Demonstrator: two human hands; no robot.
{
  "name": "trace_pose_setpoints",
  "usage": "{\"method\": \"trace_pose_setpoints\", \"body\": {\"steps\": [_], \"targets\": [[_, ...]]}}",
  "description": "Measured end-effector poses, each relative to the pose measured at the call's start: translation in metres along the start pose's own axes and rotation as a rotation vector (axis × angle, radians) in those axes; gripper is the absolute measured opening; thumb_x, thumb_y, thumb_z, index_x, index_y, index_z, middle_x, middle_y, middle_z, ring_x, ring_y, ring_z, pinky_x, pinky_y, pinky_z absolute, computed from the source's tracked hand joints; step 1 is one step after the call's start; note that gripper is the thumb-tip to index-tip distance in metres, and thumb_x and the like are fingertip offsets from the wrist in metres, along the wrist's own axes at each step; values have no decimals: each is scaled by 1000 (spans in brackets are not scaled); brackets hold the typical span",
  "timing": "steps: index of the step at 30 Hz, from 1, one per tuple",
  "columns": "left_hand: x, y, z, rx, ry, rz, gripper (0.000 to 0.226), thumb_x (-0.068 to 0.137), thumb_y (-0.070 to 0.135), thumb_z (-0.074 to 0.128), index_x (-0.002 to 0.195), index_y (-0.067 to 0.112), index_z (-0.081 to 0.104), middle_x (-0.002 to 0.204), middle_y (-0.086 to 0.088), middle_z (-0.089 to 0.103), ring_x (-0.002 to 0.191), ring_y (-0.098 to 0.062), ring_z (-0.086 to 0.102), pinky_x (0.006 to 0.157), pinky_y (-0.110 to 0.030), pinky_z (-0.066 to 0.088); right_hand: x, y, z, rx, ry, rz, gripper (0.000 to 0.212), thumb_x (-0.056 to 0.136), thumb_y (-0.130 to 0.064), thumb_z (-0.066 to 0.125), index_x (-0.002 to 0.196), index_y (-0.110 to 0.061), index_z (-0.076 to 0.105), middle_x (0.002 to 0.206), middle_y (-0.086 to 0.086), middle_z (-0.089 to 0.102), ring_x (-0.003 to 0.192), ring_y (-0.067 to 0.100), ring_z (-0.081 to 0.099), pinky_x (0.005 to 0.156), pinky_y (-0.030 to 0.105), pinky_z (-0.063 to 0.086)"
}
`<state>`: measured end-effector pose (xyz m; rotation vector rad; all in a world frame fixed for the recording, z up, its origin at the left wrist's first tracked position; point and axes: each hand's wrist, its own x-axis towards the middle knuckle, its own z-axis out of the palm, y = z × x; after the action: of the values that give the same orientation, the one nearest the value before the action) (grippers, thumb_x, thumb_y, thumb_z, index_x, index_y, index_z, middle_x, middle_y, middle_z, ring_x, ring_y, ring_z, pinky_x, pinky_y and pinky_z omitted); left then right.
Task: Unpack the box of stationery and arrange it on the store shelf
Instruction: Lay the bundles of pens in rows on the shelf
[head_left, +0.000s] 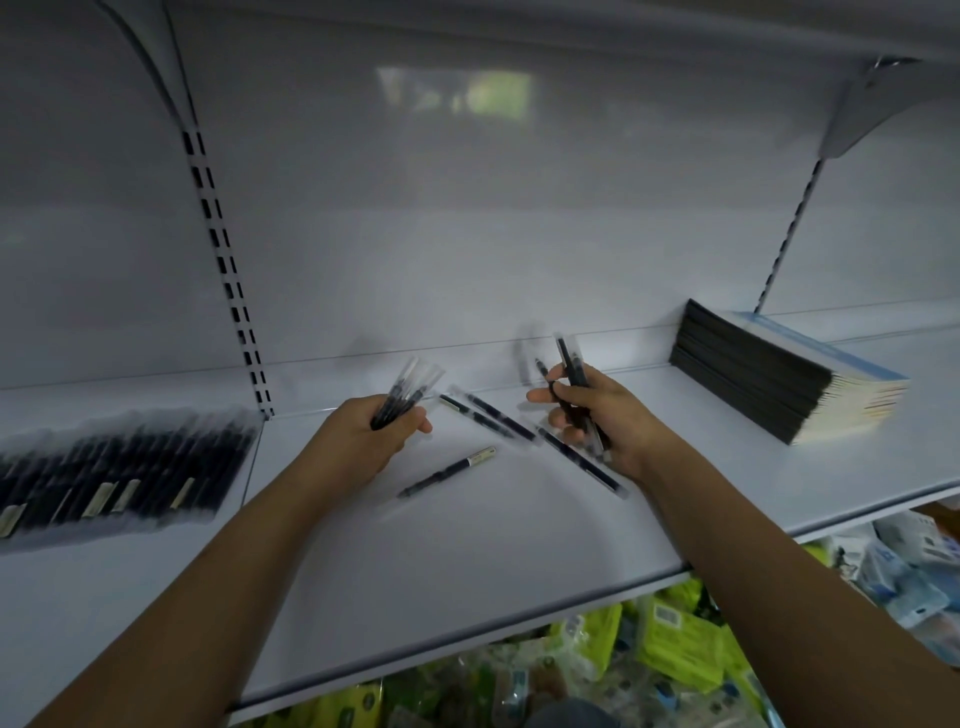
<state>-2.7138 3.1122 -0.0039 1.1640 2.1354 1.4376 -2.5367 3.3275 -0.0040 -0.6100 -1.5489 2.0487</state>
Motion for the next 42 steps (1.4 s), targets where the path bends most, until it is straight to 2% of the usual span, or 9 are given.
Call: {"method": "trace_pose_setpoints", "body": {"steps": [8, 13, 16, 18, 22, 25, 28, 35, 42], "targets": [[1, -3, 0, -12, -11, -7, 23, 97, 31, 58, 83, 22, 74, 54, 8, 47, 47, -13, 38, 46, -23, 30, 8, -3, 1, -177, 9, 44, 46, 104, -40, 39, 110, -8, 72, 106, 13, 72, 62, 15, 54, 51, 25, 45], [1, -4, -1, 28, -21, 16, 23, 97, 32, 59, 83, 24, 75, 55, 6, 46, 45, -11, 38, 46, -23, 31, 17, -23, -11, -1058, 111, -84, 48, 99, -54, 40, 107, -19, 72, 106, 6, 69, 85, 17, 60, 75, 23, 46], [0, -3, 0, 53, -24, 26, 23, 96, 31, 59, 82, 24, 76, 56, 5, 45, 44, -10, 38, 45, -21, 31, 21, -27, -12, -1272, 18, -9, 53, 98, -56, 36, 120, -20, 67, 119, 8, 64, 109, 22, 57, 96, 31, 42], [0, -3, 0, 51, -18, 22, 23, 96, 32, 60, 82, 24, 76, 56, 5, 45, 45, -11, 37, 45, -19, 31, 23, -28, -14, -1246, 54, -12, 54, 98, -55, 39, 117, -13, 67, 114, 9, 66, 103, 21, 61, 96, 34, 47], [0, -3, 0, 51, -22, 20, 23, 96, 33, 59, 82, 24, 76, 56, 4, 44, 46, -11, 37, 47, -21, 31, 18, -36, -17, -987, 146, -151, 20, 102, -23, 47, 105, -11, 62, 104, 8, 68, 66, 16, 66, 66, 32, 56], [-1, -3, 0, 54, -20, 23, 24, 96, 33, 59, 83, 24, 76, 54, 7, 45, 45, -8, 38, 49, -22, 32, 14, -40, -21, -983, 124, -176, 21, 100, -16, 41, 112, -25, 56, 97, 2, 65, 51, 13, 54, 44, 25, 42], [-1, -3, -1, 54, -18, 19, 23, 97, 33, 59, 84, 24, 76, 53, 9, 46, 44, -7, 39, 47, -20, 32, 16, -42, -23, -834, 90, -67, 38, 96, -15, 38, 123, -40, 48, 88, 5, 56, 59, 20, 47, 57, 34, 38], [0, -2, -3, 72, -35, 27, 23, 97, 32, 58, 84, 24, 75, 53, 8, 47, 44, -8, 40, 48, -23, 34, 16, -49, -19, -454, 27, 61, 23, 103, -20, 43, 114, -10, 61, 73, 0, 50, 53, 12, 39, 46, 23, 34], [1, -1, -3, 95, -37, 27, 25, 98, 33, 57, 83, 25, 75, 53, 8, 48, 43, -8, 39, 47, -22, 33, 15, -50, -17, -404, 67, 134, 42, 93, -46, 59, 69, -21, 38, 60, -2, 35, 53, 13, 33, 53, 24, 34]]}}
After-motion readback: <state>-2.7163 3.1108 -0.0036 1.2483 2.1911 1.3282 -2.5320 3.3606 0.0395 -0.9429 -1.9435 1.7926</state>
